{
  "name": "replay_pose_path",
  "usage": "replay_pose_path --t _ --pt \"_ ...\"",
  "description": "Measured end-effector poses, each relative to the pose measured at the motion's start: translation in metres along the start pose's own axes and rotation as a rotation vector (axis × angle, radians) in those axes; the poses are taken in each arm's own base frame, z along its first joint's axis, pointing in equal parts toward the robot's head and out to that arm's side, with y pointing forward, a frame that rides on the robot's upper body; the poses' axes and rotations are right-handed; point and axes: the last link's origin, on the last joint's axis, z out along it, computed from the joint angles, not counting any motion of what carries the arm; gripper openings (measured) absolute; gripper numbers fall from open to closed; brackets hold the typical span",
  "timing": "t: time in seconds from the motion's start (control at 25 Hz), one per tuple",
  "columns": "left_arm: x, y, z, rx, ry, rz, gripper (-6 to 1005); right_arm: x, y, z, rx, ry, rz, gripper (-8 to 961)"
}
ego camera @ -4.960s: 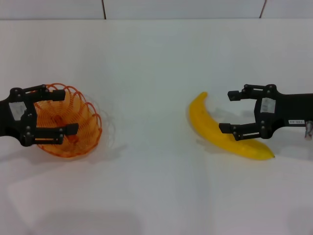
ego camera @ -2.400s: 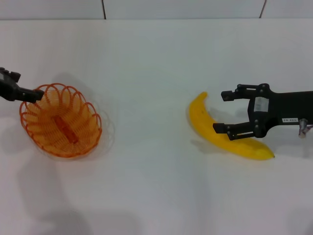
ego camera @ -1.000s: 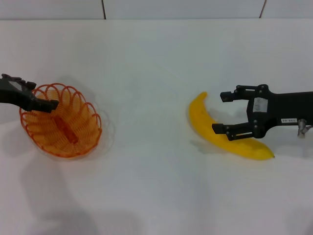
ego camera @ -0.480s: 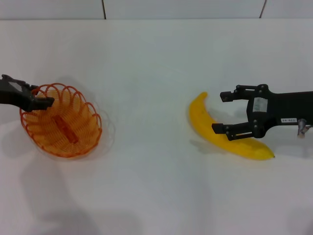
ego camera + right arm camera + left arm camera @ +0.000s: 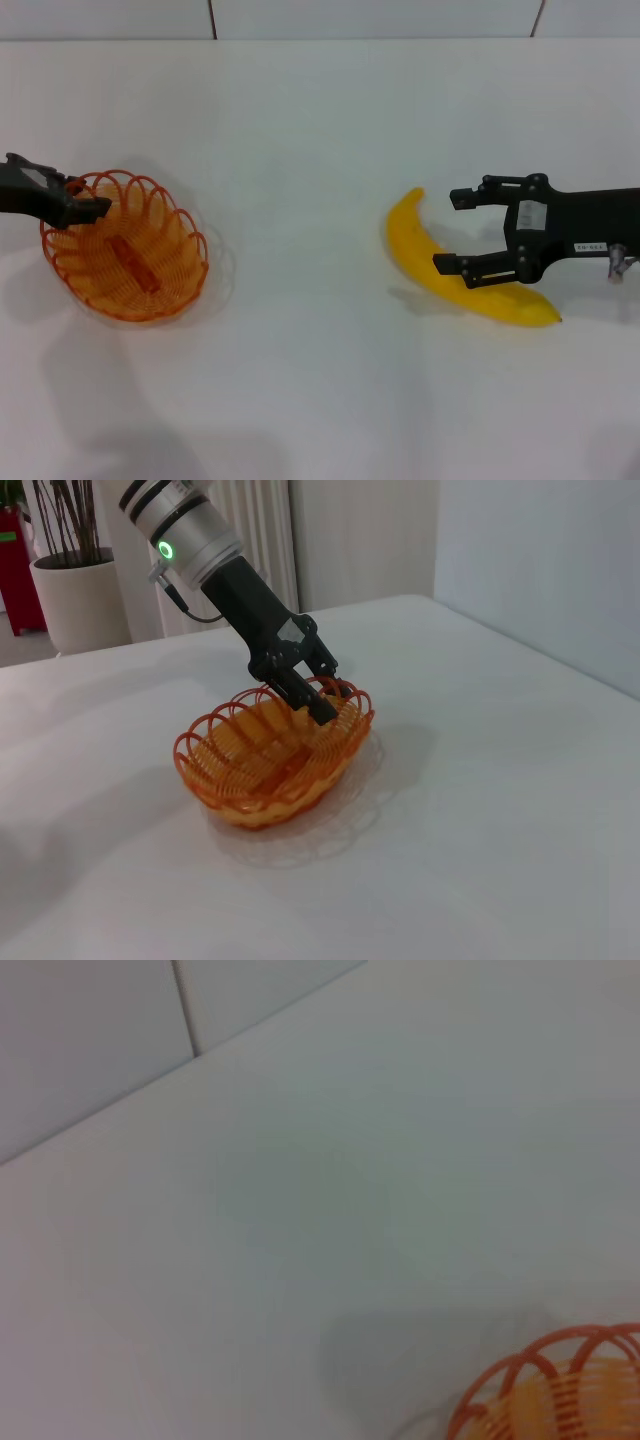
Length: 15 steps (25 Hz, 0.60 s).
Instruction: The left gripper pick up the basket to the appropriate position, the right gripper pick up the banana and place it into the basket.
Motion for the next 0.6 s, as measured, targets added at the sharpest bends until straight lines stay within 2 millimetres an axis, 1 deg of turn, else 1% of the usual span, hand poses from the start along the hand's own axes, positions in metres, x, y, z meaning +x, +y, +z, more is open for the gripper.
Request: replay_pose_path --t 0.12,0.36,0.6 --pt "0.0000 0.0000 0.0001 0.001 0.000 0.000 448 0.0000 0.0001 0.0004 -0.002 0.000 0.001 863" --pt "0.0005 -0.0002 0.0009 0.006 0.003 0.000 398 -0.0003 0.0002 0.0008 -0.004 -0.001 0.001 862" --pt "0.0008 -0.0006 0.0012 0.010 0.005 -0.001 260 -0.0001 0.0004 0.0008 -0.006 -0.001 0.002 860"
